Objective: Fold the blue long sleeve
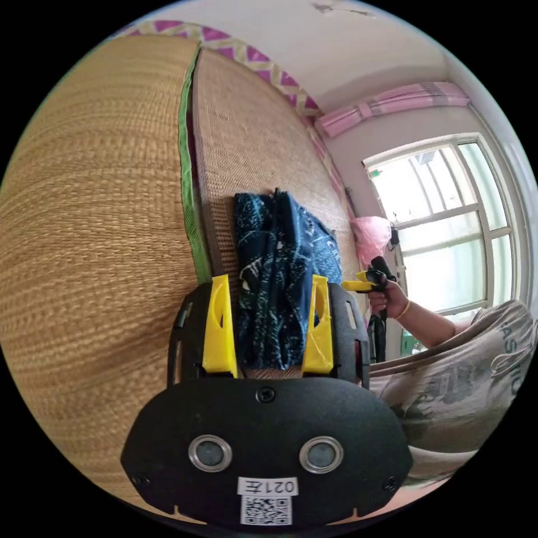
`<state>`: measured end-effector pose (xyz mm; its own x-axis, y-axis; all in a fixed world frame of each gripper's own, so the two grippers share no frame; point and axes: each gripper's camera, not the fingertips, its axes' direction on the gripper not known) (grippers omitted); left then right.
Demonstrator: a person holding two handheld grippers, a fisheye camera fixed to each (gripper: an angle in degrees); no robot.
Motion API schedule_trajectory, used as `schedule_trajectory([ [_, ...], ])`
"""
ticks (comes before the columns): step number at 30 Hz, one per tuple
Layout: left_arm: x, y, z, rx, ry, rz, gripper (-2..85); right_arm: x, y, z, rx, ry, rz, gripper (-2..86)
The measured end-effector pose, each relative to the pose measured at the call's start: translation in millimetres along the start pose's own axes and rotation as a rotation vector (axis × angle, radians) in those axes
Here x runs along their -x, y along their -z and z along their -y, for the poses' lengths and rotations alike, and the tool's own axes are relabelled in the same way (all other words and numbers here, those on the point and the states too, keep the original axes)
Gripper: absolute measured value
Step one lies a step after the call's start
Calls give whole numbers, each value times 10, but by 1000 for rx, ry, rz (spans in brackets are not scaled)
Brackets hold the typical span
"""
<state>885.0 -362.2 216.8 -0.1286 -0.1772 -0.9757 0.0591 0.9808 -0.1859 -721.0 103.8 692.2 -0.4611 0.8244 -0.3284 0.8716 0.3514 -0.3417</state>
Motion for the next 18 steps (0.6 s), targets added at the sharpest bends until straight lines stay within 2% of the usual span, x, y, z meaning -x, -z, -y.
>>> schedule_trajectory([
  [1,56,2,52,3,3,-6,185,-122,-22,-32,-47,-14,87,154],
  [4,321,-178,319,124,10,-225,189,-282,-112,-9,-112,20,237,118],
  [7,407,-438,429,259,0,-229,176,-275,-202,86,-119,73,341,94],
  [11,565,-787,489,356,63,-210,105,-56,-361,214,-29,131,301,94],
  [14,600,-840,438,306,47,-202,72,79,-387,228,-7,100,252,78],
  [18,592,-788,144,201,72,-290,61,459,-253,59,-17,77,38,35],
])
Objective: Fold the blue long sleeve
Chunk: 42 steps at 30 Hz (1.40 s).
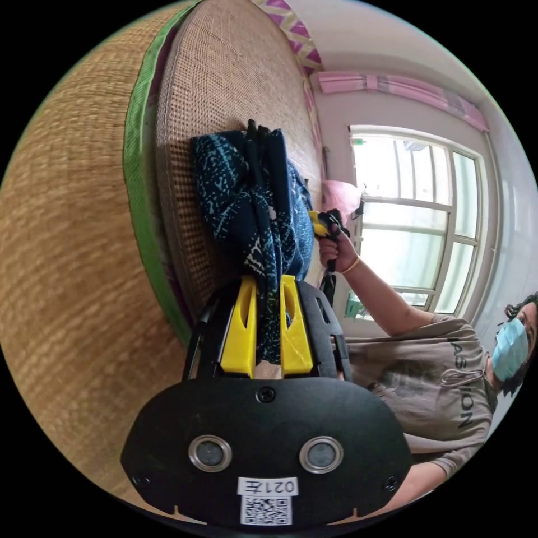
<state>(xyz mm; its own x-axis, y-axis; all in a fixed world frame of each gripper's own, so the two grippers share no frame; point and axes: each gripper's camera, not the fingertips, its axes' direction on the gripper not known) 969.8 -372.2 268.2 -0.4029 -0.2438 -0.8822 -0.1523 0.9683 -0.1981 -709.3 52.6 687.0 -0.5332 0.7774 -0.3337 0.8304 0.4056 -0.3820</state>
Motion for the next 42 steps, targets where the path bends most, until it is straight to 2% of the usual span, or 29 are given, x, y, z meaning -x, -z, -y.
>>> schedule_trajectory([
  [4,-111,-100,-442,-78,14,-1,57,554,32,-193,65,67,-92,19],
  [8,-343,-127,-1164,-233,58,-48,57,1072,2,-318,176,170,-101,14],
  [16,-691,246,-2370,-469,63,-13,57,2264,-735,-516,461,383,-55,11],
  [22,-636,1445,-3036,-639,-1,64,58,3434,-2018,-508,567,484,73,11],
  [28,-315,3269,-3393,-744,-89,185,58,4865,-3706,-414,587,623,128,20],
  [32,222,4446,-3324,-842,-83,247,62,5578,-4638,-205,530,691,151,43],
  [35,1039,5041,-3166,-930,12,219,75,5890,-5190,-39,454,697,40,97],
  [37,1772,5229,-3135,-978,159,160,100,5813,-5516,-29,474,648,-43,109],
  [39,2740,5211,-3247,-991,326,-5,127,5617,-5658,-94,534,586,-10,106],
  [42,3291,5119,-3528,-1104,214,-172,111,5338,-5612,-273,645,560,18,101],
])
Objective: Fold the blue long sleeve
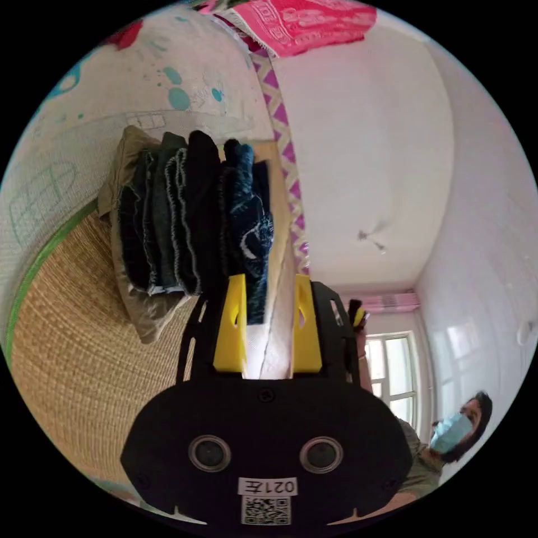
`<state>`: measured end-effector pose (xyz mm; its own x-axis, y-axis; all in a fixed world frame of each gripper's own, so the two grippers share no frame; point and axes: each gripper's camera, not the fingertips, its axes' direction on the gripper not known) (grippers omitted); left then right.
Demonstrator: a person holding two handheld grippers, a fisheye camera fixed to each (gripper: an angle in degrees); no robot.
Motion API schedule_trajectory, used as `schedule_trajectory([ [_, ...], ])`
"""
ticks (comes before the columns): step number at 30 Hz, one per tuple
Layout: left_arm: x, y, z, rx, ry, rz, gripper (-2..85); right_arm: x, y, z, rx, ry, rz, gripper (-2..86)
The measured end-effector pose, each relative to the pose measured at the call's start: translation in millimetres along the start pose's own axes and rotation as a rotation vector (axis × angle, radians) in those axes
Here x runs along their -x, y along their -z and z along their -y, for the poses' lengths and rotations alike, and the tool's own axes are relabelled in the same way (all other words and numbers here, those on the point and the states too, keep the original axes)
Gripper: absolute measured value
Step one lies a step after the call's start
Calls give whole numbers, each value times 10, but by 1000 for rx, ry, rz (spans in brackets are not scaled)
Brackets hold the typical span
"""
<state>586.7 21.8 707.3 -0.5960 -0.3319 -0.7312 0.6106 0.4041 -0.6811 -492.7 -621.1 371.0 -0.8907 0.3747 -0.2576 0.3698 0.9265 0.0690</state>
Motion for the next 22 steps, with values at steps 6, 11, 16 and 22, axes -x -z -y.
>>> schedule_trajectory([
  [6,-258,-143,-492,270,-316,63,46,341,286,-650,94,114,-8,59],
  [11,-517,-1038,-1349,516,-435,132,-6,283,329,-1150,72,105,-258,0],
  [16,361,-2114,-2018,829,14,-57,-9,-1143,151,-2138,-8,-258,289,-8],
  [22,880,-2895,-2541,991,202,11,-9,-2040,-233,-2936,-40,-468,516,-8],
])
